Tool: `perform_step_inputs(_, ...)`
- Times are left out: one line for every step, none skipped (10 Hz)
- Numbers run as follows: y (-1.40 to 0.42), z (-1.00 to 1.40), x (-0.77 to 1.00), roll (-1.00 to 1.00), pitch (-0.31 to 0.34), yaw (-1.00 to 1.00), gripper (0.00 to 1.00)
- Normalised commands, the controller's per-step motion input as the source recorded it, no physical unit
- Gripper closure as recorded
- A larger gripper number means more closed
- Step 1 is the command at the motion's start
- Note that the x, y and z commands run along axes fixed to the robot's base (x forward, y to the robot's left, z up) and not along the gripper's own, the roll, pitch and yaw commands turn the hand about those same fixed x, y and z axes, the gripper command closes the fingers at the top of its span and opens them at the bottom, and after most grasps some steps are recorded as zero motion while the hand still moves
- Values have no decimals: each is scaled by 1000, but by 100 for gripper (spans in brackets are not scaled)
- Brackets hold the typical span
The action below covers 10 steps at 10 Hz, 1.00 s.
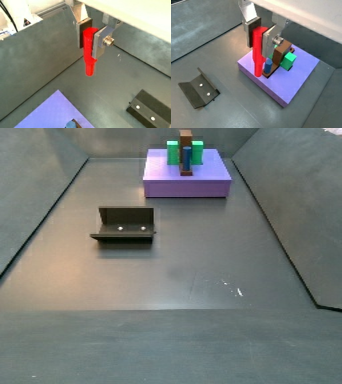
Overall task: Pick up the red object. Move up. Move to above the board. Insert the red object.
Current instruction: Move to above the board, then insert the red object.
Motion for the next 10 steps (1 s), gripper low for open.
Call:
perform_step_inputs(-1400,388,398,134,184,-71,100)
perform_step_inputs(-1400,343,393,185,194,-58,100)
perform_step_inputs(-1400,325,462,192,228,-22,100)
perform_step_inputs(-1400,325,560,118,228,-15,100)
perform_step_inputs(-614,151,288,109,202,-1,100)
perform_step_inputs(-255,65,157,92,162,9,100)
perform_step_inputs(-294,-286,229,0,0,0,100)
perform_step_inputs(-366,-631,0,-49,-163,0,100)
perform_step_inputs(-697,-669,3,-87,-191,0,100)
perform_step_inputs(-931,-889,94,0,-151,0,100)
